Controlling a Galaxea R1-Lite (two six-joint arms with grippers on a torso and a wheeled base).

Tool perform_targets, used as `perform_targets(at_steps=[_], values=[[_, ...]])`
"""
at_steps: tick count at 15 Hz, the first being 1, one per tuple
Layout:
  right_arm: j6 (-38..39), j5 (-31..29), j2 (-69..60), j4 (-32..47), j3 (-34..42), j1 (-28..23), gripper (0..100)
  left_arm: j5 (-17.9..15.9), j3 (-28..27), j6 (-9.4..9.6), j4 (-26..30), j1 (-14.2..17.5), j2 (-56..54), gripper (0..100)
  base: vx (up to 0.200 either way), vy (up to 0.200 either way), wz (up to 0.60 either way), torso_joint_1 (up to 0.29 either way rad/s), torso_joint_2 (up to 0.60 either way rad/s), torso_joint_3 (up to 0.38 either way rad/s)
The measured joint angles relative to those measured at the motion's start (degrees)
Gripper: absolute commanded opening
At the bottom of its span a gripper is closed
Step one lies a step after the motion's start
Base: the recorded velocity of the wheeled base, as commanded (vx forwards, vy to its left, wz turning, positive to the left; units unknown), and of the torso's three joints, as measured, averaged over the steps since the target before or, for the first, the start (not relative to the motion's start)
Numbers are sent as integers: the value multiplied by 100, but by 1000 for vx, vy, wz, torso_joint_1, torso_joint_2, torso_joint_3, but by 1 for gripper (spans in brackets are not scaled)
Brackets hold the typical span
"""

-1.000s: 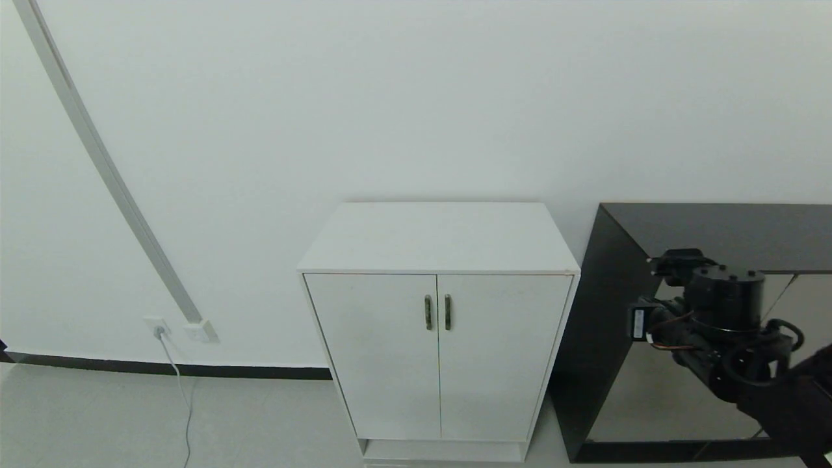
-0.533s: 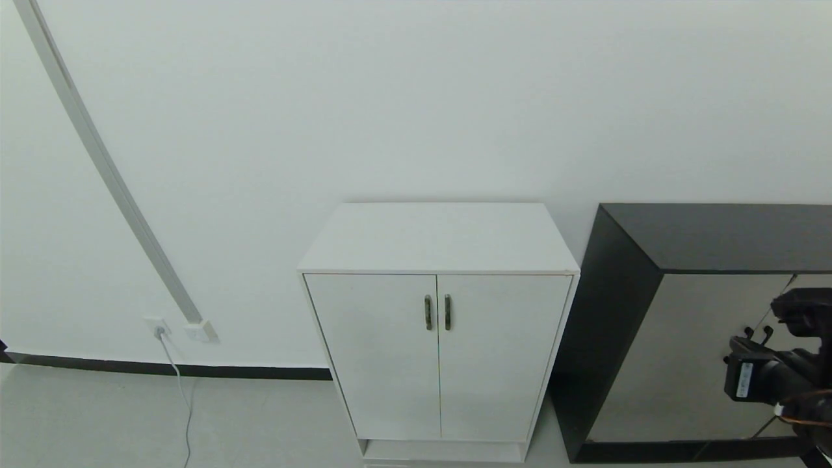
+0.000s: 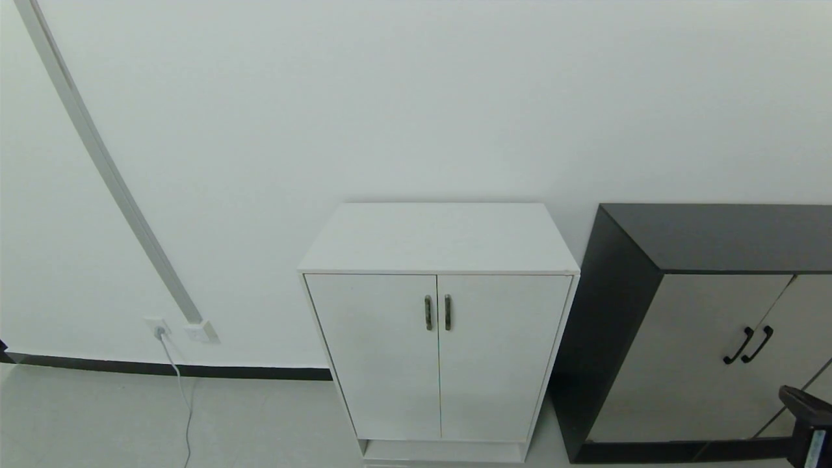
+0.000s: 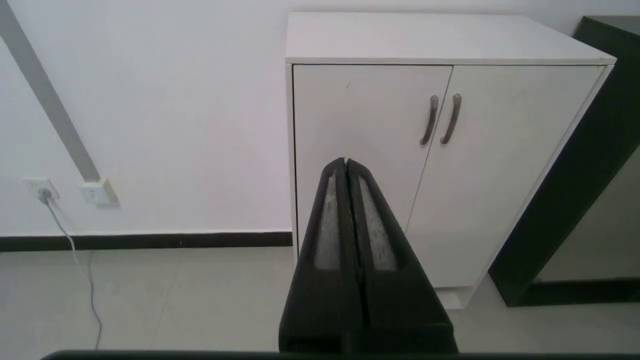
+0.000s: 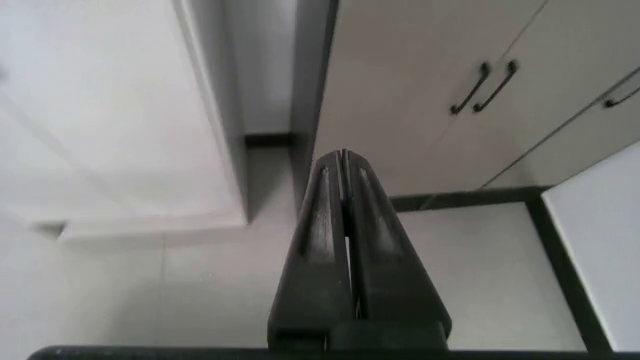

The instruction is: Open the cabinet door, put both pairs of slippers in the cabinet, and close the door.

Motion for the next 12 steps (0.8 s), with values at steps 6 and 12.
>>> perform_targets(at_steps=[6, 12], values=[[-44, 1387, -2450, 2965, -89, 6, 0, 2, -2, 0, 0, 0, 0, 0, 0, 0, 0, 0, 0, 0], [-138, 2076, -3944, 4420, -95, 146, 0, -5, -2, 0, -2, 0, 0, 0, 0, 0, 0, 0, 0, 0]])
